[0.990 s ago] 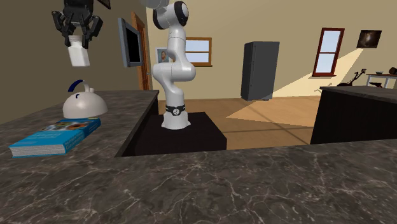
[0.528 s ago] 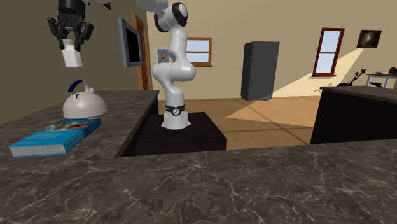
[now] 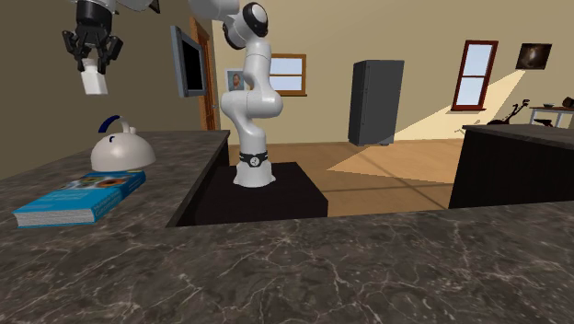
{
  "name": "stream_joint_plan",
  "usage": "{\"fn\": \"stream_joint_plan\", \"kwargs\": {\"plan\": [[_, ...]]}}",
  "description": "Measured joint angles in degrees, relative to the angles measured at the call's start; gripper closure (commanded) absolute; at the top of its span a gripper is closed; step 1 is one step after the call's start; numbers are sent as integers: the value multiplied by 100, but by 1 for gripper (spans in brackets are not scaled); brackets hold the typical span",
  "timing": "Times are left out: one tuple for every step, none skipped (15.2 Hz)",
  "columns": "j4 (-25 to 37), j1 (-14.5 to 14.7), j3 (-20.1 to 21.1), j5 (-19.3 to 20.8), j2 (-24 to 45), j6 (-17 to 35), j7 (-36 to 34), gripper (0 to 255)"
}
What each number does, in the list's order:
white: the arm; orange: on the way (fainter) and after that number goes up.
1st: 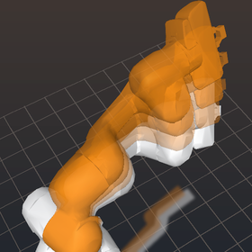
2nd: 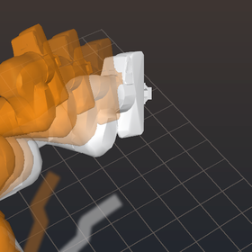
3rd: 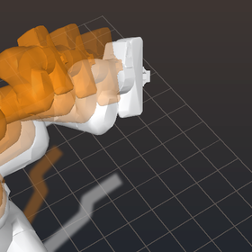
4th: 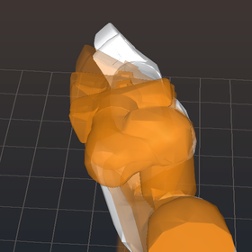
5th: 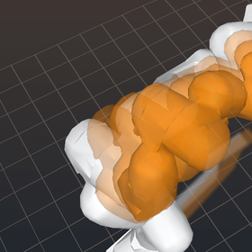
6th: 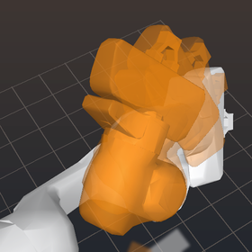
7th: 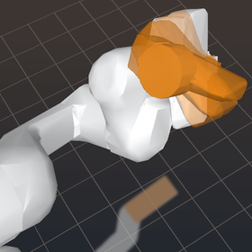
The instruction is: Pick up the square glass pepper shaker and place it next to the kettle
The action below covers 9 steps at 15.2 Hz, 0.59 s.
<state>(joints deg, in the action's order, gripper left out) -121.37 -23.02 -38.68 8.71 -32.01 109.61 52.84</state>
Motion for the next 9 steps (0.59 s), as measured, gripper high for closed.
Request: {"fn": "stream_joint_plan", "kwargs": {"plan": [[112, 3, -139, -5, 46, -53, 152, 255], [172, 6, -305, -6, 98, -48, 319, 255], [211, 5, -434, -4, 130, -46, 453, 255], [322, 17, -571, -16, 179, -98, 595, 255], [449, 45, -738, -40, 254, -142, 756, 255], [563, 71, -882, -64, 316, -186, 897, 255], [680, 99, -1041, -87, 379, -230, 1051, 255], [766, 114, -1170, -100, 415, -272, 1181, 255], [920, 200, -1387, -169, 549, -290, 1349, 255]]}}
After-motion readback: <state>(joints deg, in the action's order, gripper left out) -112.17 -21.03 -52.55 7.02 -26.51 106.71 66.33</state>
